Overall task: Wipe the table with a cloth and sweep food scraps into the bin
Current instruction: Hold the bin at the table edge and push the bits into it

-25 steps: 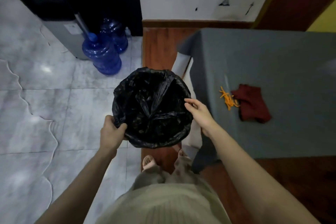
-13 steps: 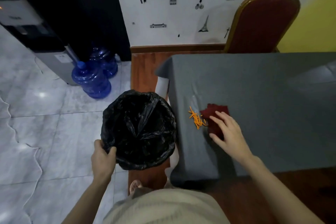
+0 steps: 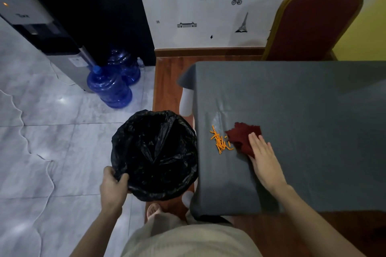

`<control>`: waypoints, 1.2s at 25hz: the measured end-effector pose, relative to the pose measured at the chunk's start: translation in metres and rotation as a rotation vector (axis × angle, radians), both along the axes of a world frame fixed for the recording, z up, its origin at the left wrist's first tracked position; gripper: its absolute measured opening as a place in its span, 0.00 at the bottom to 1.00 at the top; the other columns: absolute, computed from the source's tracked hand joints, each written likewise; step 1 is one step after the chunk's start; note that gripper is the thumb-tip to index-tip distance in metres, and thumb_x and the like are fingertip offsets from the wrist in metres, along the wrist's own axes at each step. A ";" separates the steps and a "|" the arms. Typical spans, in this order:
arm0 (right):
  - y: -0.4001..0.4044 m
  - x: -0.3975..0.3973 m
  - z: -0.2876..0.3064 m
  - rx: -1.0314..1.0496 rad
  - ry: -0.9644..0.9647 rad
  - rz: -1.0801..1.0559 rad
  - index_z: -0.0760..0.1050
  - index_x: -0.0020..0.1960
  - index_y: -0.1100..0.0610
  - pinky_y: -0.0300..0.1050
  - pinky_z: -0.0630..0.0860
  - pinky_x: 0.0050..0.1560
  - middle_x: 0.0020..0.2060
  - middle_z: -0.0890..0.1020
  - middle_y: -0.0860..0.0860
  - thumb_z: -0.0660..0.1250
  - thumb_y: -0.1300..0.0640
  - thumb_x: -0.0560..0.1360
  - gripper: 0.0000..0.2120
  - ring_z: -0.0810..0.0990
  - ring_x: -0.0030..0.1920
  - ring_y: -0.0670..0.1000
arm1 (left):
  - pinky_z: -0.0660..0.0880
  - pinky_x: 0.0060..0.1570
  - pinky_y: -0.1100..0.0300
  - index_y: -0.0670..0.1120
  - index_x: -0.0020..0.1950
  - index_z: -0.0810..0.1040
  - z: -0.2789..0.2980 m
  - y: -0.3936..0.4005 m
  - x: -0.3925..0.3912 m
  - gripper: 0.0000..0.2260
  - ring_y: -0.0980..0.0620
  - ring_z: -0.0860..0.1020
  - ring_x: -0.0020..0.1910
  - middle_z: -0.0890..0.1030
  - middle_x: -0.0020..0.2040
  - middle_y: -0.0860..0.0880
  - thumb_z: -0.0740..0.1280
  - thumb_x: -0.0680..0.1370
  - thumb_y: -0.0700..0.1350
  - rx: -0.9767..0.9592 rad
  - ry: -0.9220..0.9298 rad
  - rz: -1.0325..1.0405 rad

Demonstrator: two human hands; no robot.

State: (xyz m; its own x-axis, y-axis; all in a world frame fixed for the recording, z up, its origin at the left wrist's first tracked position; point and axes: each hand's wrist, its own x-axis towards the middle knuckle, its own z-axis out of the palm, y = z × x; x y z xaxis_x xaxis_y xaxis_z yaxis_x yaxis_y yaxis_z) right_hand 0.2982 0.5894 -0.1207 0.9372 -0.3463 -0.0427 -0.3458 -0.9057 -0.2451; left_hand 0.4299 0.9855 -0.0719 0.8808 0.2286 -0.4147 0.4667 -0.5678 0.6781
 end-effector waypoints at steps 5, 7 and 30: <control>0.005 0.012 -0.001 0.233 -0.149 -0.279 0.57 0.75 0.63 0.56 0.52 0.75 0.75 0.59 0.57 0.57 0.59 0.80 0.24 0.54 0.76 0.57 | 0.72 0.30 0.55 0.40 0.50 0.67 0.004 -0.001 -0.001 0.05 0.42 0.78 0.34 0.76 0.40 0.42 0.62 0.77 0.37 -0.005 0.027 -0.025; 0.016 0.015 -0.003 0.257 -0.169 -0.288 0.56 0.76 0.61 0.54 0.50 0.75 0.76 0.58 0.56 0.56 0.60 0.80 0.25 0.53 0.76 0.55 | 0.73 0.31 0.54 0.40 0.51 0.67 0.003 0.002 0.002 0.05 0.44 0.78 0.34 0.76 0.41 0.43 0.62 0.78 0.37 -0.005 0.036 -0.029; 0.182 0.094 0.024 0.663 -0.251 -0.205 0.73 0.62 0.57 0.41 0.74 0.58 0.55 0.81 0.52 0.59 0.58 0.81 0.12 0.80 0.56 0.50 | 0.78 0.38 0.43 0.45 0.46 0.69 -0.004 0.029 0.034 0.04 0.42 0.78 0.40 0.77 0.42 0.43 0.64 0.76 0.38 -0.077 0.053 -0.169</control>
State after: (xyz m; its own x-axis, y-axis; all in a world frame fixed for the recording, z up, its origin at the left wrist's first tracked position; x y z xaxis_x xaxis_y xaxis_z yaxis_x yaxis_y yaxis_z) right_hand 0.3919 0.7710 -0.0964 0.8657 -0.4912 -0.0970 -0.3538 -0.4630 -0.8127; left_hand 0.4636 1.0147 -0.0758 0.8804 0.0452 -0.4720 0.4052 -0.5887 0.6995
